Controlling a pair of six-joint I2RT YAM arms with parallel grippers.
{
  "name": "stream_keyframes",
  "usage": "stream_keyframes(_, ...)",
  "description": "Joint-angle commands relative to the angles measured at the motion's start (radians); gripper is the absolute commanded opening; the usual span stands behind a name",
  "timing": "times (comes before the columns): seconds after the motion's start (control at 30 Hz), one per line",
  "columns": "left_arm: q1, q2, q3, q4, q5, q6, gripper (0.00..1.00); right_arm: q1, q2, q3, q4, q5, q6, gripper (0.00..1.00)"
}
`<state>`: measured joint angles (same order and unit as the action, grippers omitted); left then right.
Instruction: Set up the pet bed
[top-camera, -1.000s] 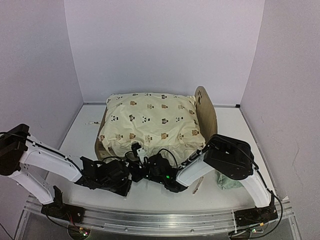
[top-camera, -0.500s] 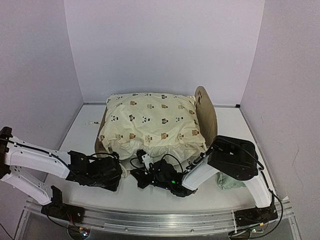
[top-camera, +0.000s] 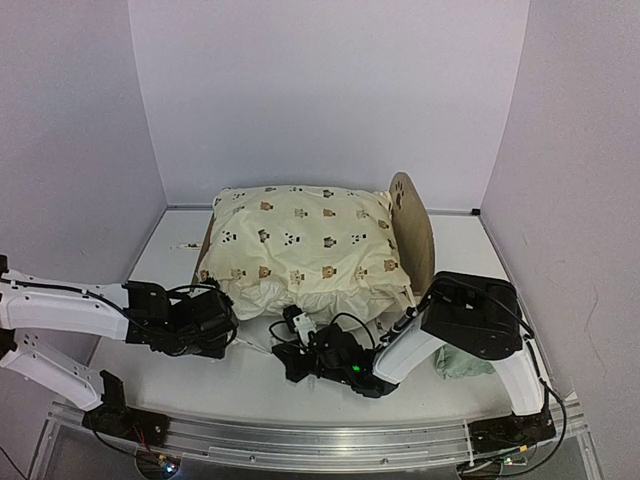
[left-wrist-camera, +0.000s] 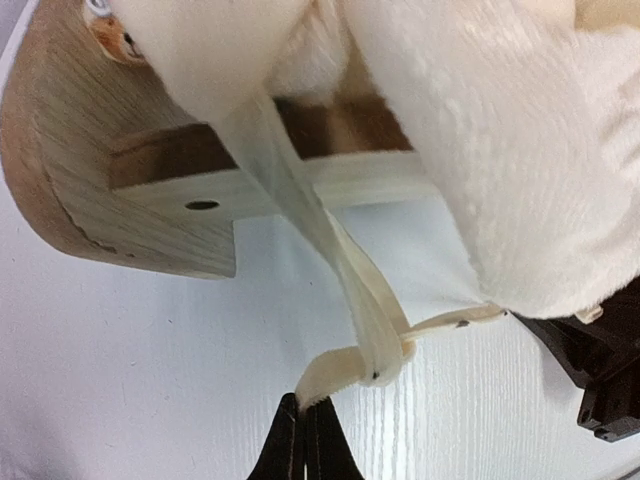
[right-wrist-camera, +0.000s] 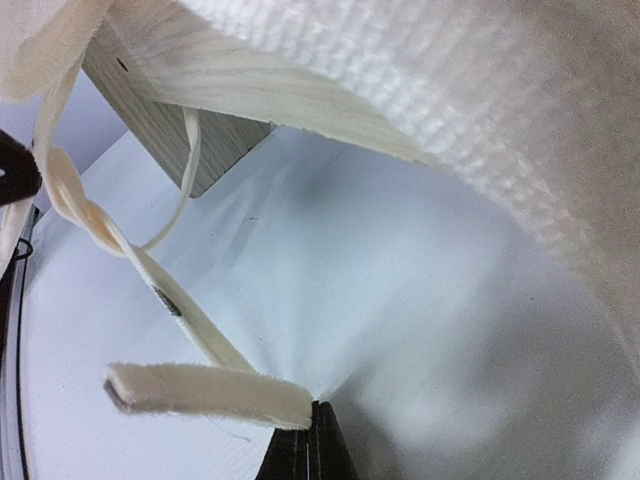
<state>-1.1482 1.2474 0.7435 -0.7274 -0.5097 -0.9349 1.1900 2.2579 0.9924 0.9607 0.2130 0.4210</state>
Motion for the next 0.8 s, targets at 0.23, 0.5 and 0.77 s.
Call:
stream_keyframes(0.23,0.098,-0.051,0.168,-0.186,-0.153,0.055,0.00,0.008,-0.095,-0.091,0.007,0.018,0.015,0.00)
stream_keyframes(0.5,0.168,-0.057,0.303,-0.293,-0.261,0.046,0.00,0.013,-0.103,-0.136,0.007,-0.027,0.012,0.00)
stream_keyframes(0.77,0.214,-0.076,0.415,-0.429,-0.383,-0.042,0.00,0.040,-0.110,-0.172,-0.003,-0.064,0.001,0.00)
